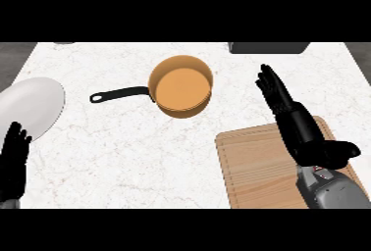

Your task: Pick the cupcake from the cutting board and place it in the pot

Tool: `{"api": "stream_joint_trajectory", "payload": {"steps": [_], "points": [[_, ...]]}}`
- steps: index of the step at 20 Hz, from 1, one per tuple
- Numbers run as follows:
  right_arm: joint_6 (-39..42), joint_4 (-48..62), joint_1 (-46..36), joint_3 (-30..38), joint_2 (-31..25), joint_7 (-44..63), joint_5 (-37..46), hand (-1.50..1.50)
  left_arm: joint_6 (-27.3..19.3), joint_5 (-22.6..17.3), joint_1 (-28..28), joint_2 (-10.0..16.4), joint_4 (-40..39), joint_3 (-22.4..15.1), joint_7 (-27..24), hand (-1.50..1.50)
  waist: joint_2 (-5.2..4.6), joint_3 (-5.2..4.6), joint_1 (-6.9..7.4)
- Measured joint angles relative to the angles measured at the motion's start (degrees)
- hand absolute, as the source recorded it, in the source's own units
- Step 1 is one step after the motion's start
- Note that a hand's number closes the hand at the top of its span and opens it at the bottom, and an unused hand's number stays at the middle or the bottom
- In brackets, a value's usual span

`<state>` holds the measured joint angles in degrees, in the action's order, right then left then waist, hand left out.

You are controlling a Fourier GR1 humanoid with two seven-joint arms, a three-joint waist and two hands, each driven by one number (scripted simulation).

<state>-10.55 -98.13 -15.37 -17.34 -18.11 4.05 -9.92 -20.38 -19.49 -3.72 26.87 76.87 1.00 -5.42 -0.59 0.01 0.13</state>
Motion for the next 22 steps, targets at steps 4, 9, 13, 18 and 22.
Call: {"api": "stream_joint_trajectory", "payload": {"steps": [4, 9, 13, 18, 22], "points": [[11.74, 5.10, -1.08, 5.44, -4.87, -6.77, -6.91, 1.50, 0.98, 0.17, 3.52, 0.08, 3.25, -0.84, 1.02, 0.00, 0.07, 0.14, 0.04], [22.81, 10.53, -2.79, 8.08, -15.05, -16.99, -3.25, -1.50, 2.76, -0.34, 8.87, -0.87, 7.83, -3.56, 2.60, 0.00, -0.13, 0.30, -0.09], [30.52, 20.89, -1.15, 11.91, -18.30, -32.40, -3.33, -1.50, 2.94, -0.52, 12.07, -1.66, 10.67, -5.69, 5.97, 0.00, -0.42, 0.50, 0.51], [37.74, 30.80, -1.42, 15.02, -23.70, -47.23, -1.90, -1.50, 2.06, -0.06, 15.08, -2.16, 11.76, -6.77, 9.41, 0.00, -0.30, 0.44, 0.89], [38.62, 34.01, -2.66, 13.85, -29.33, -49.75, 1.44, -1.50, 2.62, -0.29, 15.96, -1.80, 11.97, -6.54, 10.87, 0.00, -0.10, 0.29, 1.19]]}}
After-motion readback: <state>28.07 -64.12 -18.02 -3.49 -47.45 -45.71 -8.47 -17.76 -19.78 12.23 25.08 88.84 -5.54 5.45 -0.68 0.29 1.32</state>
